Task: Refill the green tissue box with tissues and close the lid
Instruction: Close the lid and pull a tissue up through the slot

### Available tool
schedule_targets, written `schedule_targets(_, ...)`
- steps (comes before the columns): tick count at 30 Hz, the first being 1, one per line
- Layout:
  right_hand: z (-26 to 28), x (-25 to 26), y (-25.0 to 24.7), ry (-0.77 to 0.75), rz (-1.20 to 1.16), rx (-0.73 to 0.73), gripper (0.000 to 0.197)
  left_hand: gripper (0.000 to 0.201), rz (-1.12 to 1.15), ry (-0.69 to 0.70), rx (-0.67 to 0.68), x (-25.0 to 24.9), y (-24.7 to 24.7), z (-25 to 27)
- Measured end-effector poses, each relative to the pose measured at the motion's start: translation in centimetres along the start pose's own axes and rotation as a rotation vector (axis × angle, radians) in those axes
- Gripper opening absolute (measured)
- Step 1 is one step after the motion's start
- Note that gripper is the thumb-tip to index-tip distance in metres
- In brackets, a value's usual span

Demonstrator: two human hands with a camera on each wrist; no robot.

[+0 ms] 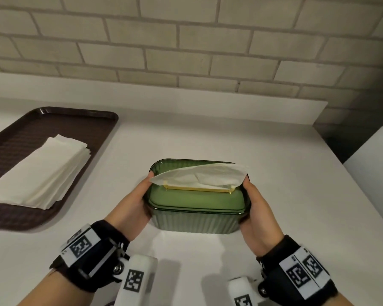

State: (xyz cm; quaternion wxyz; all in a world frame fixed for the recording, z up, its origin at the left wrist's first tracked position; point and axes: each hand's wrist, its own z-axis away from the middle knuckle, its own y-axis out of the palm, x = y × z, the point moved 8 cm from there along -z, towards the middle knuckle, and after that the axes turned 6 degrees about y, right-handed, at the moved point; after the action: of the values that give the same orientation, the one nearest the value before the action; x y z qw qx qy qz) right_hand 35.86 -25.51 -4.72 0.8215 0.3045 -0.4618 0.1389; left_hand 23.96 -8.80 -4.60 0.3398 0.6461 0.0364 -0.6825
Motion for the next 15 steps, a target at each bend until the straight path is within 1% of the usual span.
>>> schedule_targets(7,-3.4,3.0,1.0,-0.057,-0.015,0.03,0.038,0.04,0.014,0.054,-0.011,-2.0,0.4,-4.0)
schedule_targets(12,-6.5,5.5,1.3,-0.09,-0.069,-0.004,0.03,0.039,0.002,0.076,0.028,-3.9,1.1,-7.8)
schedule_targets(15,-8.3,6.9,1.7,-0.11,-0.067,0.002,0.029,0.041,-0.006,0.074,0.055,-4.7,1.3,-10.0)
